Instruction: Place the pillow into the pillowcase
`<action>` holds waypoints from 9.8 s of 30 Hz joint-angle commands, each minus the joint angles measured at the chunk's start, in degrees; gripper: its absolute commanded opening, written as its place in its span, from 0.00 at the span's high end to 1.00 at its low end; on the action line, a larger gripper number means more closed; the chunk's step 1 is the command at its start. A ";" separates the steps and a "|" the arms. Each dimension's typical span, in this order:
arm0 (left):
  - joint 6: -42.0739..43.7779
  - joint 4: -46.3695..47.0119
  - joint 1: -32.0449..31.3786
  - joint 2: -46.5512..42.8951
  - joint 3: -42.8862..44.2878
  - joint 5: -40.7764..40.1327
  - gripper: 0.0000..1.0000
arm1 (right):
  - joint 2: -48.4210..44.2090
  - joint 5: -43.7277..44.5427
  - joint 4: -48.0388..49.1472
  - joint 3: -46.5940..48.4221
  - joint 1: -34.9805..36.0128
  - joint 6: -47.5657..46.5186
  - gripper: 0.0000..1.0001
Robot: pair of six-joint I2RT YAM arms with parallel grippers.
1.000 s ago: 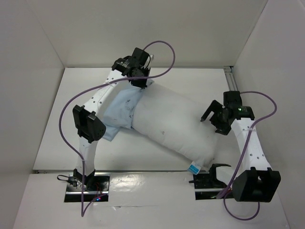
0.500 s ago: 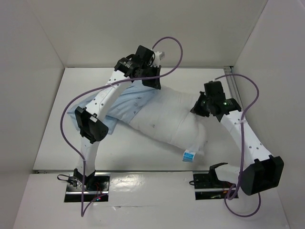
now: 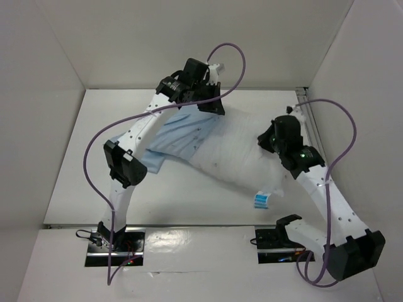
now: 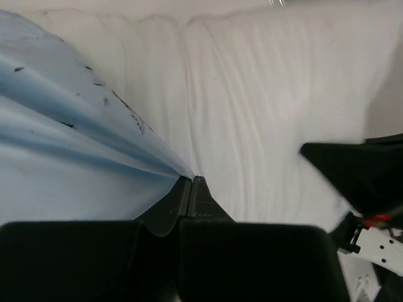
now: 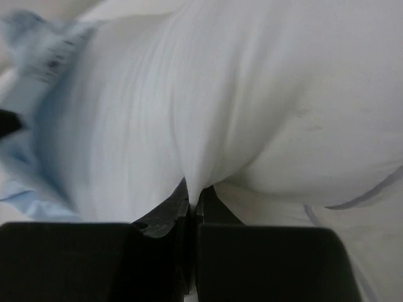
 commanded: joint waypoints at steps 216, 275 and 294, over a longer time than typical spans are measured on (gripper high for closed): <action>5.55 13.85 -3.01 -7.83 2.78 0.16 1.00 | 16.35 -39.26 19.36 13.63 -10.84 -2.36 1.00; -14.42 56.58 7.17 -54.01 -103.91 -35.96 0.05 | -4.23 -31.15 -7.81 -15.35 -8.29 -5.53 0.00; -10.98 69.43 11.75 -36.67 -94.88 -34.54 0.15 | 2.88 -48.39 15.74 -21.42 -0.22 -5.09 0.00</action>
